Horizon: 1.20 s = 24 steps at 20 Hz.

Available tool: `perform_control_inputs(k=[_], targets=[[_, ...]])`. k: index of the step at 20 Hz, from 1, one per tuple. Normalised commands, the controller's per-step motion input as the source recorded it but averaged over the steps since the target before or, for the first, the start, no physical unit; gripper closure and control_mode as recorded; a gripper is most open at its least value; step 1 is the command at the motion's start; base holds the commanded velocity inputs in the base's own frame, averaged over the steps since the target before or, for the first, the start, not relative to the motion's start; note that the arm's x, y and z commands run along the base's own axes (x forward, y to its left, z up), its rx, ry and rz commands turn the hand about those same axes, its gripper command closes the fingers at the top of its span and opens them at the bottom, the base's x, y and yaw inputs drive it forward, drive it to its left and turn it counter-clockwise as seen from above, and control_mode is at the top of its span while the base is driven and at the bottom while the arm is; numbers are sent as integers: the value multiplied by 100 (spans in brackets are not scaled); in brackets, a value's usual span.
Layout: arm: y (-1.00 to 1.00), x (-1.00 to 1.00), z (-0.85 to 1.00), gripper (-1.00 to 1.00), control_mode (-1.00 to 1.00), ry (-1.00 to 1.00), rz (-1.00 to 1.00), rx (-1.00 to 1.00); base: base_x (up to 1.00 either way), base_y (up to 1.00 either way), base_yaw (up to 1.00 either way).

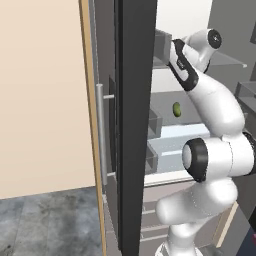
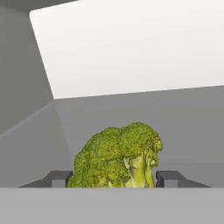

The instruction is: Place the cold items (broccoli and cucumber) from the fridge in one tupperware on the dining counter. Place the warm items (kebab skewer and hot dog) in the stove area in another tupperware.

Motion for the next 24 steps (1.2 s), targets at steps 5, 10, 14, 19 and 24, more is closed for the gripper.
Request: perform_control_inputs(k=[5, 10, 14, 19, 24], targets=[[-10, -100, 33, 100, -100, 24, -37, 0, 0, 0, 0], [-39, -100, 16, 100, -100, 14, -22, 0, 0, 0, 0], [-79, -100, 0, 100, -100, -9, 1, 0, 0, 0, 0], [-39, -100, -41, 100, -100, -31, 12, 0, 0, 0, 0], [14, -100, -67, 100, -100, -1, 7, -4, 0, 0, 0]])
